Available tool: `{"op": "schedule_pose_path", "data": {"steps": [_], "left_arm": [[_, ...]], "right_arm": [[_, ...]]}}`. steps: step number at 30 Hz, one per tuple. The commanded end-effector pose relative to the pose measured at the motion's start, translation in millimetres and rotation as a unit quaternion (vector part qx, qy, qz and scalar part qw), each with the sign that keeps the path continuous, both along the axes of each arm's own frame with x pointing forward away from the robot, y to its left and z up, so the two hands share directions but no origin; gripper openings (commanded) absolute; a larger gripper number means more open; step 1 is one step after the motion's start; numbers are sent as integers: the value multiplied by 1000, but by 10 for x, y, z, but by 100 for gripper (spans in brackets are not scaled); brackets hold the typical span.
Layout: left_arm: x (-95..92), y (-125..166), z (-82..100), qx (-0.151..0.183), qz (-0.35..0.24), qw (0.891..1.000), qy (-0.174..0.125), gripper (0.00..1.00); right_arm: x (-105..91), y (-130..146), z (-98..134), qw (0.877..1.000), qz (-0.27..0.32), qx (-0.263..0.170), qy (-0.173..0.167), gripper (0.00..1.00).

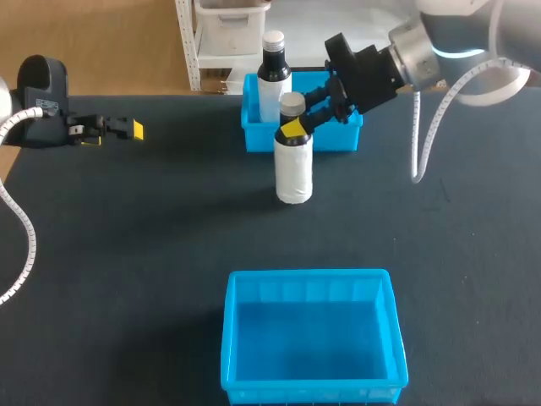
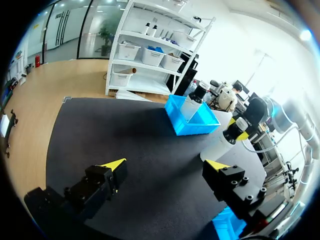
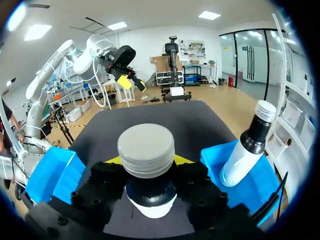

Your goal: Pick up the bottle, and place it in the far bin if it is heavy, or in the near bin if it is light.

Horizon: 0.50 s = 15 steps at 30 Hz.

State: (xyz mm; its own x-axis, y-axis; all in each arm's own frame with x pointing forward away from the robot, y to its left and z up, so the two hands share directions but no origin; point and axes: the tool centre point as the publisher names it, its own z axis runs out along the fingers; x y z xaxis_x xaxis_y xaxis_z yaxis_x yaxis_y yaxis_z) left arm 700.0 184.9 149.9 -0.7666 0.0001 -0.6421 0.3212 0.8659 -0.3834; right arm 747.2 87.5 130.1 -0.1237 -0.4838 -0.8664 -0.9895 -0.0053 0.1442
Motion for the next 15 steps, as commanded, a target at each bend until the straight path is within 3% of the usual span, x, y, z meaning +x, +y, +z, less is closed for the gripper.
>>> {"op": "schedule_pose_path", "data": {"steps": [1,11,15], "left_arm": [[0,0,0,0,0,1000,0,100],[0,0,0,0,0,1000,0,100],[0,0,0,0,0,1000,0,100]], "right_arm": [[-139,-191,141,1000,-17,-5,-7,38],[-308,-644,462,999,-49,-14,-17,37],[-423,-791,567,998,-60,-19,-19,24]]}}
